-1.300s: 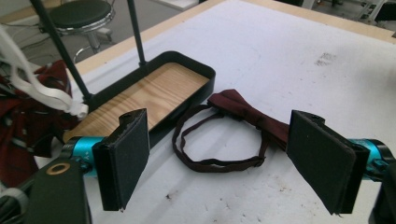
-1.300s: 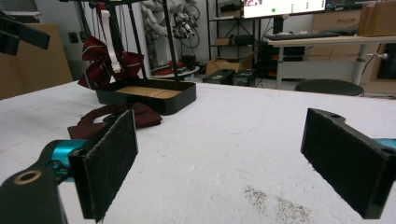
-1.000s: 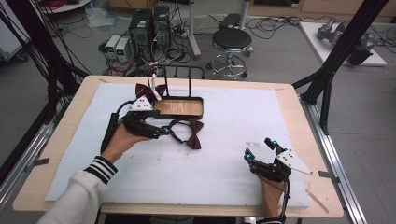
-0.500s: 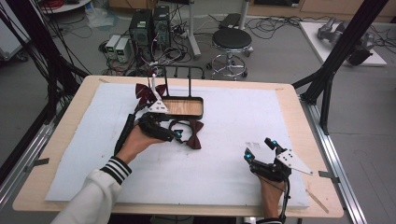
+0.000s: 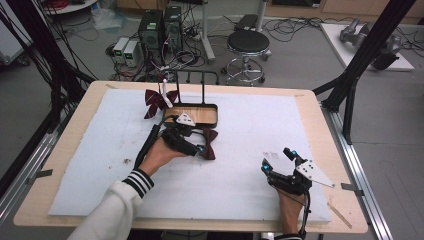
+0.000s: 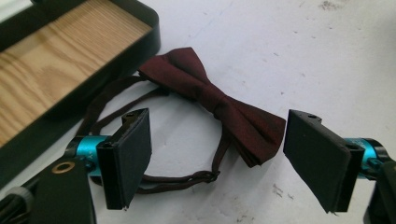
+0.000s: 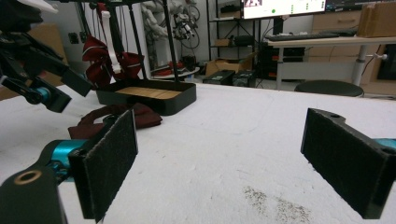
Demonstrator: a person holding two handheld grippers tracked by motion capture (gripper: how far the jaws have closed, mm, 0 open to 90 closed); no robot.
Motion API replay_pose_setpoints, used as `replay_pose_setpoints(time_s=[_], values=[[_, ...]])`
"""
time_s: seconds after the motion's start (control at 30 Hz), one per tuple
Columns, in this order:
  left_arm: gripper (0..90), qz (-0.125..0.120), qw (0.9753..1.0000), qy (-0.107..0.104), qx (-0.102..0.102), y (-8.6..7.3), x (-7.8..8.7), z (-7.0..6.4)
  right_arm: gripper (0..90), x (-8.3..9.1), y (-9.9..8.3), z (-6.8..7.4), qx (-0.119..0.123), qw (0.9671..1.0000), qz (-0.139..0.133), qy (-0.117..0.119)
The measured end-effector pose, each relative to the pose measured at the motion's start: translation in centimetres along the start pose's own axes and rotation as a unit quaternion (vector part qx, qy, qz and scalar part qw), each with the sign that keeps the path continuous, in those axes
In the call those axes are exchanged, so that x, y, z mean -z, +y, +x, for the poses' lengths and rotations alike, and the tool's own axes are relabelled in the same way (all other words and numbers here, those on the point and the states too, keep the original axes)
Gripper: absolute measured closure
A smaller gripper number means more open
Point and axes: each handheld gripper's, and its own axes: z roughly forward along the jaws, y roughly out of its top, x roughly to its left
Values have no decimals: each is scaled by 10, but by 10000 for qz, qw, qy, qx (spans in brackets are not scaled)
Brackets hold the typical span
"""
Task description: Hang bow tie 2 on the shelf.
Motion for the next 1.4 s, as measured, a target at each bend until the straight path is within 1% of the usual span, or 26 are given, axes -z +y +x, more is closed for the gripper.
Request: replay_pose_setpoints(time_s=[0.1,0.17,0.23,0.33,0.4,0.5,0.6,0.63,0.8,0.9,0.97,1.1,1.23,1.27,1.33,1.37,1.4], values=[[251,123,9999,-40,16,1,-10,-3,102,0,0,0,-16,10000,-5,-2],[253,176,9998,-88,36,1,-15,-4,102,0,0,0,31,10000,-16,8],[256,226,9997,-74,46,1,-20,-6,102,0,0,0,19,10000,-8,9],[256,271,9996,-72,67,2,-23,-7,102,0,0,0,10,10000,-14,-1],[261,346,9994,-68,68,2,-26,-8,102,0,0,-1,19,10000,-22,-3],[268,430,9990,-77,123,2,-30,-10,102,0,0,-1,19,10000,-24,-5],[271,449,9987,-123,221,1,-33,-10,102,0,0,-1,13,10000,-21,3],[271,454,9986,-141,222,1,-33,-10,102,0,0,-1,16,10000,-21,3],[264,608,9975,-177,317,0,-37,-10,102,0,0,0,10,10000,-18,-5],[264,730,9966,-197,329,-1,-40,-10,102,0,0,0,9,10000,-19,-8],[282,734,9964,-219,363,-1,-41,-10,102,0,0,0,6,10000,-13,-5],[372,773,9957,-321,392,-1,-40,-9,102,0,0,0,7,10000,-14,-5],[426,799,9951,-373,442,-2,-42,-8,102,0,0,0,6,10000,-21,-9],[446,792,9949,-445,436,-2,-42,-8,102,0,0,-1,5,10000,-21,-1],[486,822,9945,-463,450,-2,-42,-8,102,0,0,0,2,10000,-15,-6],[499,845,9946,-448,408,-2,-42,-7,102,0,0,0,6,10000,-12,-9],[515,813,9946,-445,461,-2,-42,-7,102,0,0,0,7,10000,-12,-9]])
